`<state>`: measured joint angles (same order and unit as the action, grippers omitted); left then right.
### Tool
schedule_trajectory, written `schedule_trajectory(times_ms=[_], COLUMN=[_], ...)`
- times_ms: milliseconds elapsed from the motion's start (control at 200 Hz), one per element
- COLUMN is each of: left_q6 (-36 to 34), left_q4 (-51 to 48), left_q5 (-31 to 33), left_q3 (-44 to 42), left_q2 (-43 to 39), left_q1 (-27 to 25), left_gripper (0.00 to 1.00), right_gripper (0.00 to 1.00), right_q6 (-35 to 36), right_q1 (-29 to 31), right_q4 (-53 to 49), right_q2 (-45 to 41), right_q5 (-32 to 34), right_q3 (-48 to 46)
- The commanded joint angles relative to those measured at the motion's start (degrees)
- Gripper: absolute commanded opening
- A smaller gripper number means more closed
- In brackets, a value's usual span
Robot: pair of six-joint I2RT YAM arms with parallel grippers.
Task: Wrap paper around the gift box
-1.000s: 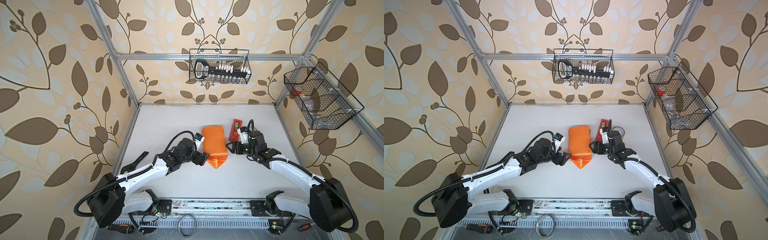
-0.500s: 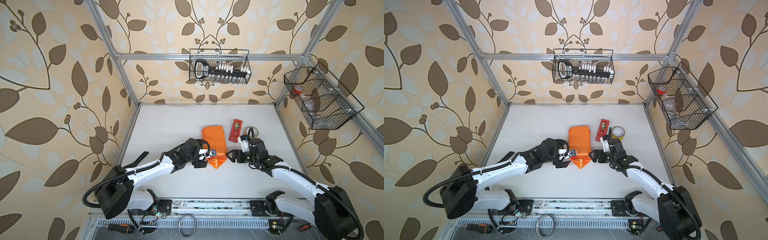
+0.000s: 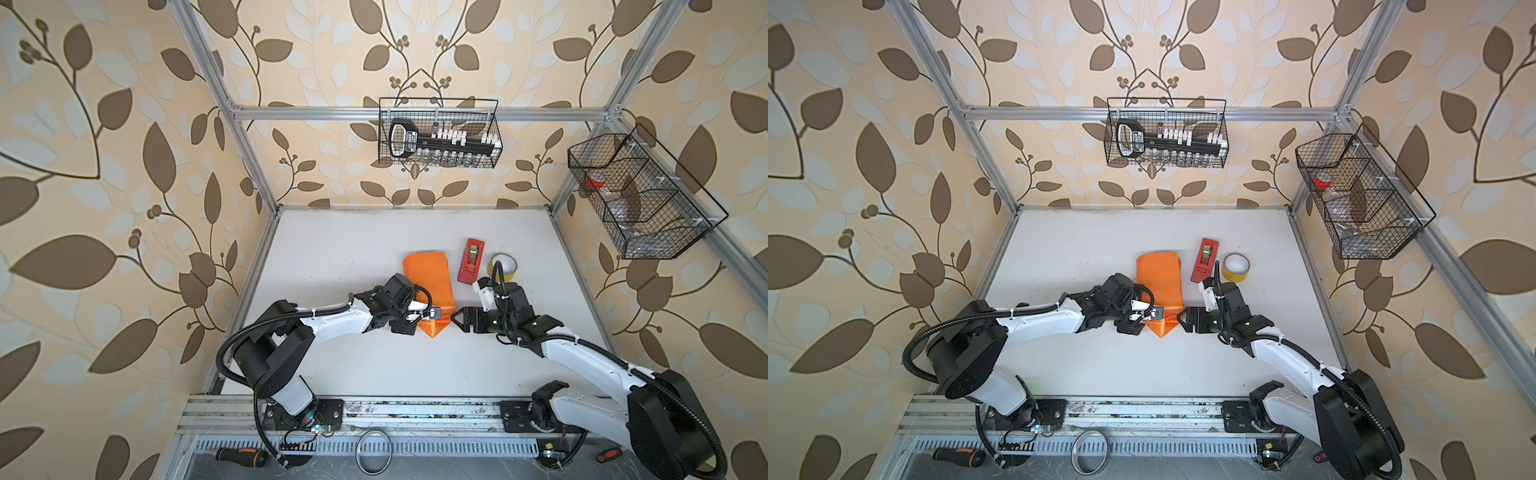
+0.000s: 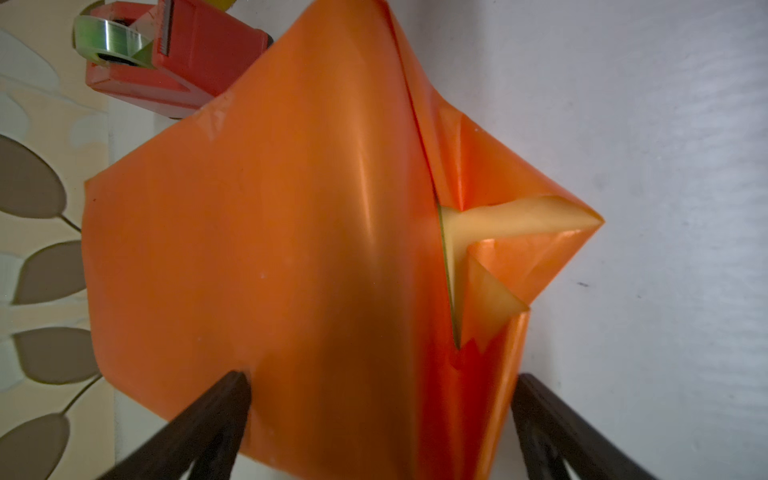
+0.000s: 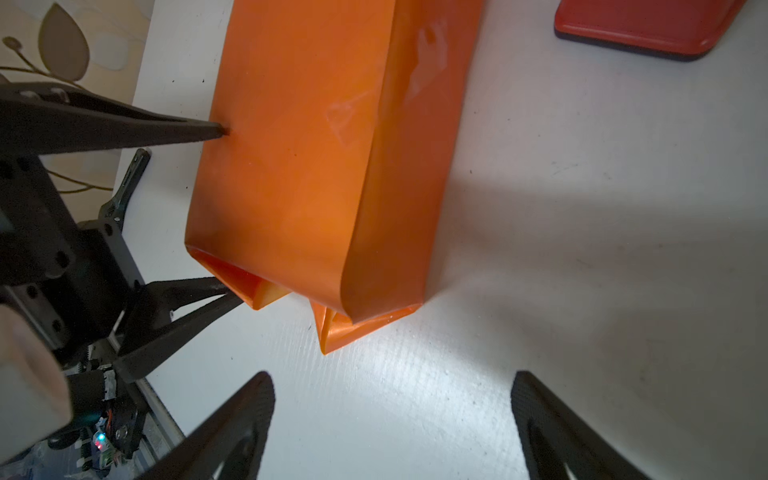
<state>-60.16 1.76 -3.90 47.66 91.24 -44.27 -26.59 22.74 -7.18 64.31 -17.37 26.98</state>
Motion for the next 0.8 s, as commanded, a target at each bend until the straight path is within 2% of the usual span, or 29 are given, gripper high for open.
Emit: schedule_trajectory(times_ms=[0,330,515,665,795], left_q6=[-6.2,-2.3,-1.4,-1.0,-0.8], left_q4=[4.7,8.6,9.4,9.7,9.9], left_q5=[1.2,1.8,1.4,1.1,0.8], left_q3=[1.7,-0.8,-1.8,-2.5,-2.6], left_q2=[1.6,4.2,5.1,5.3,5.2], left_q1=[0.0,0.0,0.0,0.0,0.0], left_gripper=[0.96,0.87,0.82,0.79,0.79], right_gripper=[0.90,0.80,0.64,0.52,0.45], right_q6=[0.1,0.4,-6.3,-12.6,-16.0], right_q1=[-0.1,4.4,8.6,13.1,16.1], right_q4=[-0.8,1.1,8.7,15.1,19.3], right_q2=[-0.2,-1.0,0.7,2.4,5.7], right_q5=[0.0,1.4,1.6,6.1,10.2], right_q3=[-0.8,-2.7,-5.6,-7.4,-7.8])
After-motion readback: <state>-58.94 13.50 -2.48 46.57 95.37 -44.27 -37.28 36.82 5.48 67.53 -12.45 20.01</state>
